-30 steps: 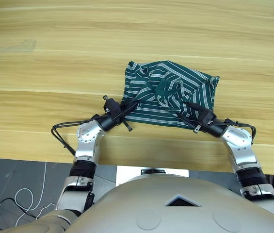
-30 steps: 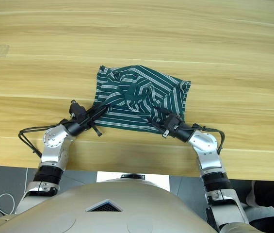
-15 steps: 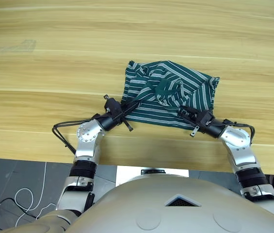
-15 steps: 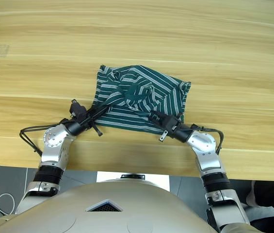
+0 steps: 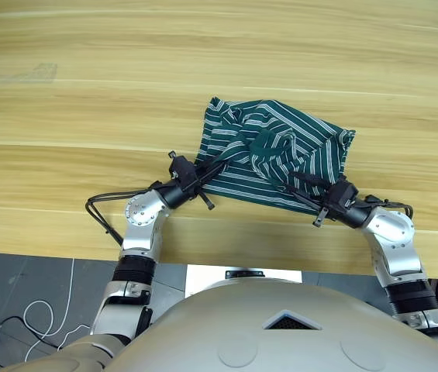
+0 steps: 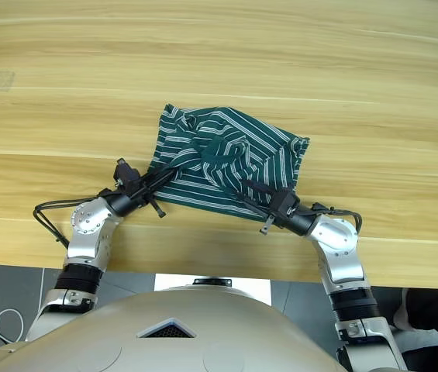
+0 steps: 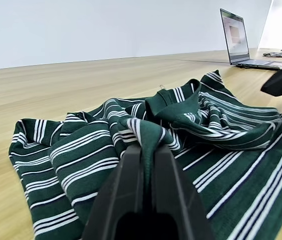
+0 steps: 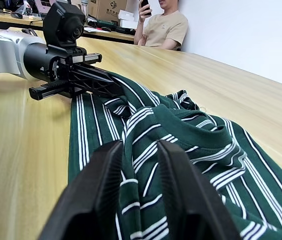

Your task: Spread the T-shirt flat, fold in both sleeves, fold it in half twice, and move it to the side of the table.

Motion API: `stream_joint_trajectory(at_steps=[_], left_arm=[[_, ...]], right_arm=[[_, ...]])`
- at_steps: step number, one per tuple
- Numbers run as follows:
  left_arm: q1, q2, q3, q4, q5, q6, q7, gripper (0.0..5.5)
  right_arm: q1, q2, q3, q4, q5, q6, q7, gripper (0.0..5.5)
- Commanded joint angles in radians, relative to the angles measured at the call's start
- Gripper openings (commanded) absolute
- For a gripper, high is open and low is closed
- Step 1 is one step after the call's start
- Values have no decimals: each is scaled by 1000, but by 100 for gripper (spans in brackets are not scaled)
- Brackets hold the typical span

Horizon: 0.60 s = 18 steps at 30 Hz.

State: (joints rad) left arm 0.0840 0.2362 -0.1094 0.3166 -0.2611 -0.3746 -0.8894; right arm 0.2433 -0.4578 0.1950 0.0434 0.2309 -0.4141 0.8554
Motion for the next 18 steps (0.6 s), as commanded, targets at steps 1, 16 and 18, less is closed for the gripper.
stream_joint_trajectory(at_steps=[1,16,18], left_arm=[[-16,-1,-9,7,3,6,-5,0],[-15,-2,-21,-9,0,14,-4,0],[-13,-3,-21,-10,-2,16,-4,0]], right_arm=[[-13,-9,-2,20,-31,14,-6,198],[-25,11,40,93,-162,38,-75,338],[-25,11,43,96,-162,38,-80,338]])
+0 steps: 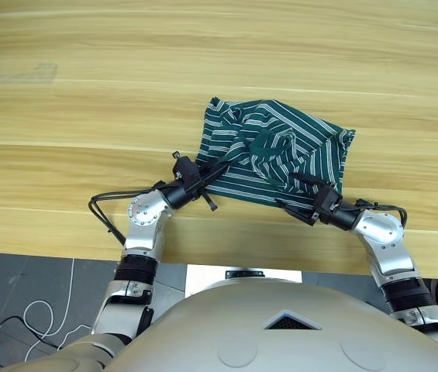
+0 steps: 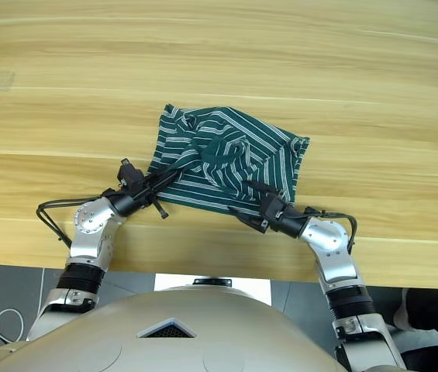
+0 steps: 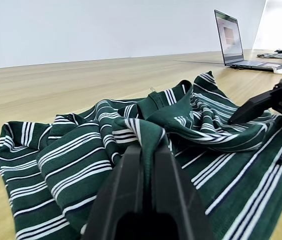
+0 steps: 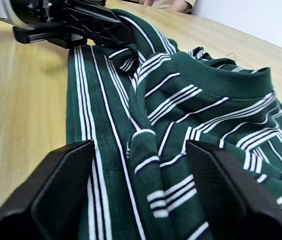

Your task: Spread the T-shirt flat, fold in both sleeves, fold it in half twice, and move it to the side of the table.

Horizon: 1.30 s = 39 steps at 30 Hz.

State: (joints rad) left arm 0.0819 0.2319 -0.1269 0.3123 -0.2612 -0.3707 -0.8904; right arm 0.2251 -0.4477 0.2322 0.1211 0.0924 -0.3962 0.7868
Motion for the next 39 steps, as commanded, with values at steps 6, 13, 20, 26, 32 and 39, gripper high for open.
stream_joint_trajectory(at_steps=[6,13,20,26,32,39], left_arm=[[2,4,-1,-14,-8,19,-6,0],[5,9,3,-13,-16,29,-10,0],[4,7,5,-10,-19,32,-12,0],[-1,4,7,-3,-21,30,-13,0],[0,6,16,10,-25,3,-25,0],[-38,18,39,21,-27,-64,-49,0]], right_arm=[[-19,9,7,25,0,38,-3,304],[-25,12,16,40,2,26,11,177],[-25,12,20,51,1,12,15,52],[-29,14,16,63,1,1,10,3],[-46,26,-35,49,37,-32,-26,3],[-90,2,-151,14,71,-69,-73,3]])
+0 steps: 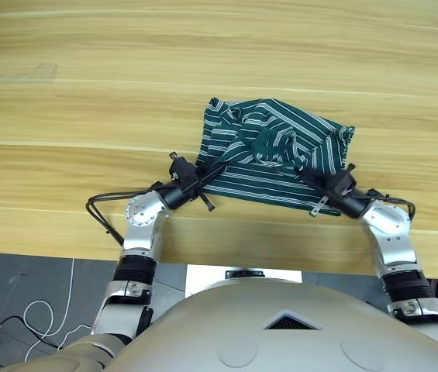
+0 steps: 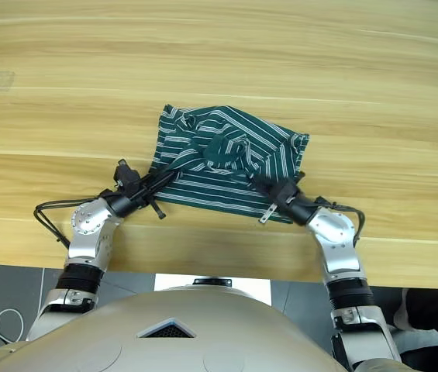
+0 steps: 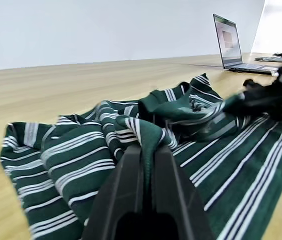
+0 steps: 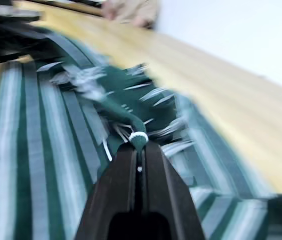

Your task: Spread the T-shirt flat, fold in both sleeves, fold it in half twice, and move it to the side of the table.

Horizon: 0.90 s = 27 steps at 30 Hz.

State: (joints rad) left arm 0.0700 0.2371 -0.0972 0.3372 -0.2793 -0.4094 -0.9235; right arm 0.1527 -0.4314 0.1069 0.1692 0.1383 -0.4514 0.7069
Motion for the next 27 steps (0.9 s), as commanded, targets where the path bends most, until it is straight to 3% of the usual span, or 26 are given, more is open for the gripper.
stream_joint_trajectory(at_steps=[1,6,12,15,17,19,23,27], left_arm=[[-23,15,11,-15,-13,-32,-20,0],[76,81,8,-200,-66,-28,-76,0],[381,200,33,-515,-232,-27,-184,0],[461,236,49,-566,-242,-23,-193,0],[410,252,68,-511,-236,3,-192,0],[241,236,75,-351,-173,36,-136,0],[-374,124,51,191,26,181,154,0],[-1127,44,80,737,183,242,795,0]], right_arm=[[-19,-16,-25,-40,30,-19,15,3],[82,-116,-55,-184,174,-26,173,3],[363,-242,-262,-411,556,20,404,3],[353,-233,-290,-428,608,66,420,3],[247,-214,-276,-378,602,131,376,3],[32,-172,-227,-209,473,183,274,3],[-548,-49,-77,371,60,212,-78,3],[-1270,20,-57,930,-162,251,-809,3]])
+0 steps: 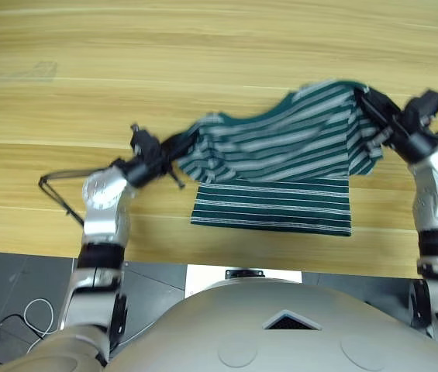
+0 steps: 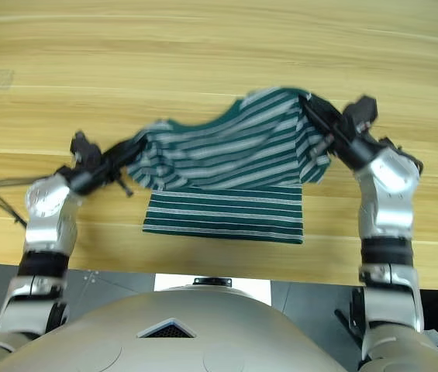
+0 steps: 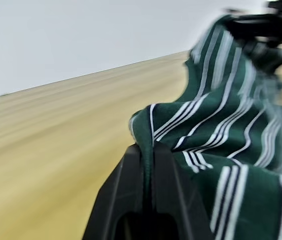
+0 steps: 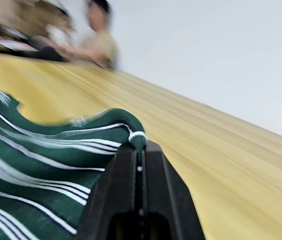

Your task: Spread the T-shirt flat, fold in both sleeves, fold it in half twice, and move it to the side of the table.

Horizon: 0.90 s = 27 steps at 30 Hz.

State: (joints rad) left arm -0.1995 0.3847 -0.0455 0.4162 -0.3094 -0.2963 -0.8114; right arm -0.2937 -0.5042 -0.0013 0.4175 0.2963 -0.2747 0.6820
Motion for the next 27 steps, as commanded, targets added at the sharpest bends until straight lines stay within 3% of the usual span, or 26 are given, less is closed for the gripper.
stream_joint_trajectory(at_steps=[1,3,4,6,10,13,16,20,27], left_arm=[[-1012,-95,63,710,209,97,826,0],[-1243,-63,179,718,148,-106,986,0],[-1289,-55,221,688,116,-210,974,0],[-1225,-88,260,619,4,-335,731,0],[-901,-127,234,570,-71,-365,349,0],[-512,-65,103,554,44,-348,107,0],[-27,12,-42,284,92,-309,-60,0],[317,87,-121,82,160,-356,-107,0],[475,153,-99,-108,111,-322,-117,0]], right_arm=[[-961,89,40,725,-350,46,-946,3],[-1151,73,20,716,-418,-89,-1194,3],[-1194,69,13,686,-448,-161,-1260,3],[-1136,74,-6,625,-455,-299,-1225,3],[-851,106,30,635,-399,-401,-924,3],[-429,69,87,524,-260,-425,-444,3],[58,-71,182,196,-122,-399,-138,3],[330,-161,152,60,-60,-338,19,3],[489,-213,92,-89,-66,-267,108,3]])
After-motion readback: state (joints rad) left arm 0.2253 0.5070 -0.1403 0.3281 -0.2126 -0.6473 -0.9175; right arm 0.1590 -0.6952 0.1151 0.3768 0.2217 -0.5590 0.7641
